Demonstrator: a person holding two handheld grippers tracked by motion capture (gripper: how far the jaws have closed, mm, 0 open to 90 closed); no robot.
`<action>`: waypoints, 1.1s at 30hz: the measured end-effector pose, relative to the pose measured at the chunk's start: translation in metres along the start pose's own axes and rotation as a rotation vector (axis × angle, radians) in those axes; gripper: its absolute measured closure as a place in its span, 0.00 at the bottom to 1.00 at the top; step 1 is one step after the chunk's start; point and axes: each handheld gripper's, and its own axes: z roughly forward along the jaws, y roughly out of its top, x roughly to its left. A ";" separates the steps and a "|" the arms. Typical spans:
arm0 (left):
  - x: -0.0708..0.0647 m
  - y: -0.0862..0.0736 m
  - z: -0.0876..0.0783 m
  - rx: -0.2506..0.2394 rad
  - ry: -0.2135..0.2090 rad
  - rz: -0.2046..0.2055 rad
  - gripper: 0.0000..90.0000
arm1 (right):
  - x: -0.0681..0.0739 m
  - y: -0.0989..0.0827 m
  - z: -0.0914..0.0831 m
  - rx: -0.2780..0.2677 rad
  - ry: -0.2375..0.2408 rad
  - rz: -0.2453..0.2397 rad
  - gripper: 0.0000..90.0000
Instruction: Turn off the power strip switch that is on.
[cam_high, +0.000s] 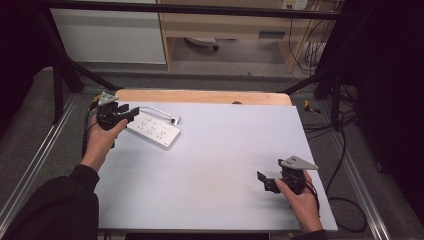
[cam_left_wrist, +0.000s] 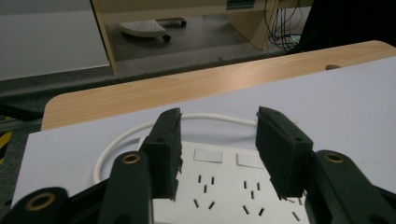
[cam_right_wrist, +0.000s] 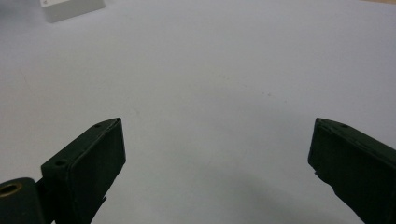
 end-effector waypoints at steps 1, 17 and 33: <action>0.001 0.000 0.000 0.003 0.013 -0.002 0.60 | 0.000 0.000 0.000 0.003 0.000 -0.006 0.05; 0.009 0.002 0.008 0.029 0.055 -0.009 0.75 | 0.000 0.000 -0.001 -0.005 0.001 -0.007 0.05; 0.016 0.000 0.018 0.051 0.041 -0.027 0.92 | -0.001 0.000 -0.002 -0.007 0.004 -0.001 0.05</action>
